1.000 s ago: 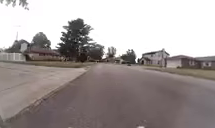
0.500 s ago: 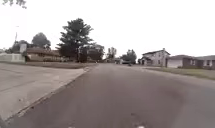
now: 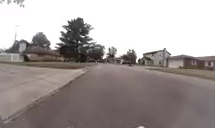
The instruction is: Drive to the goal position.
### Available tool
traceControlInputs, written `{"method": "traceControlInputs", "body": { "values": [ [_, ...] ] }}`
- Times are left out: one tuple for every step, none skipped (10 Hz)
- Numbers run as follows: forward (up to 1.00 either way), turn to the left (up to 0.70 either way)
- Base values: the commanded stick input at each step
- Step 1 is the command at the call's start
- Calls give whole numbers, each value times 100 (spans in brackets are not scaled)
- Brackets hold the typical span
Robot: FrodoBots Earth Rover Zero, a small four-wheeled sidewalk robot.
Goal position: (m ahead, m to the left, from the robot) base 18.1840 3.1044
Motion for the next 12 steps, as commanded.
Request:
{"method": "traceControlInputs", "body": {
  "values": [
    [70, 0],
    [70, 0],
    [70, 0],
    [70, 0],
    [70, 0],
    [70, 0],
    [70, 0],
    [70, 0],
    [70, 0],
    [70, 0],
    [70, 0],
    [70, 0]
  ]
}}
